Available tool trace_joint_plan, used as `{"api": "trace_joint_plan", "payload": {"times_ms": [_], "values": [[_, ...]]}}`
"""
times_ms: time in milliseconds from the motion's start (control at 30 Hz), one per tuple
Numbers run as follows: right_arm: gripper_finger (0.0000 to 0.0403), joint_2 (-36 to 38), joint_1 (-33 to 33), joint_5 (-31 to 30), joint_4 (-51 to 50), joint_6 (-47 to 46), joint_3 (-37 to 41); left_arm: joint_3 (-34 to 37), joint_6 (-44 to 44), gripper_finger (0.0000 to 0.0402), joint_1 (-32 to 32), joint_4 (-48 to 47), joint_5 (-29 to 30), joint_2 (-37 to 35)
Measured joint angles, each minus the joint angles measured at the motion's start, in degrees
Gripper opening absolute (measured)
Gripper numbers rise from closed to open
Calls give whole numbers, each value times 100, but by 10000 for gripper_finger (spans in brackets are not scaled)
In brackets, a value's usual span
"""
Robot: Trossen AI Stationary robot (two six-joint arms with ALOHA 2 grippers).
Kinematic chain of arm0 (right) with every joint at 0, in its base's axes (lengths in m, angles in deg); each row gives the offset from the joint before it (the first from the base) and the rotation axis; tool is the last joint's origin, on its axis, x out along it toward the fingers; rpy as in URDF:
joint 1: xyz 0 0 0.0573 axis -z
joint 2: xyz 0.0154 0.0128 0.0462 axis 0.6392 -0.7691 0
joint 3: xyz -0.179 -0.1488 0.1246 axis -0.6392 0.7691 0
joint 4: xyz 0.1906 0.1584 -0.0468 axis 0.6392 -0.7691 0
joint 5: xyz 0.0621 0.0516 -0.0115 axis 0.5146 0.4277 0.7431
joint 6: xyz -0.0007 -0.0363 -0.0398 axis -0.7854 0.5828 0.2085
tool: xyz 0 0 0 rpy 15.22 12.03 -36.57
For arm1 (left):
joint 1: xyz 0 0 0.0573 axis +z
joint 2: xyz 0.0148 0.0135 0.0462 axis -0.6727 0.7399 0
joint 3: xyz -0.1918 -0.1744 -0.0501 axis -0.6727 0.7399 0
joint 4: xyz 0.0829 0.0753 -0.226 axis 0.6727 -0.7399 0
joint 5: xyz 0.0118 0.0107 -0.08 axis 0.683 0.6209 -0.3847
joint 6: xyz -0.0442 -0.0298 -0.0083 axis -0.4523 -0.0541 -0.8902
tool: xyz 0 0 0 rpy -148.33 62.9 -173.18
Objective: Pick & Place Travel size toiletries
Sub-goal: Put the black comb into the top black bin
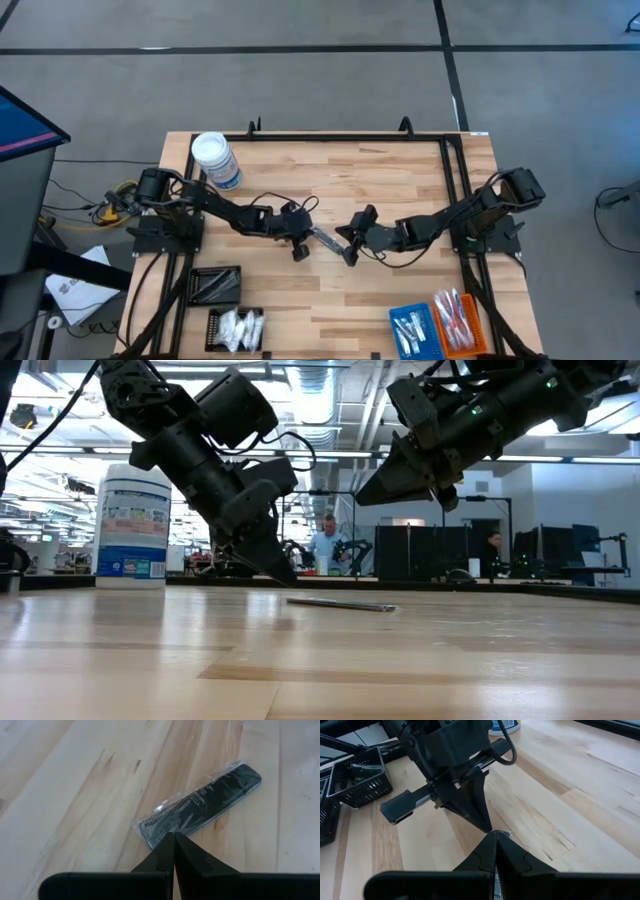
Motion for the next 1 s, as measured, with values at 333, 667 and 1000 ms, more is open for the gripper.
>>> {"api": "trace_joint_plan", "payload": {"times_ms": [333,667,1000], "values": [[0,0,0,0,-8,0,0,0,1,0,0,-4,83,1],[0,0,0,0,-15,0,0,-17,-17,0,0,4,114,43],[0,-2,0,0,-55,0,0,-98,30,0,-15,-54,214,153]]}}
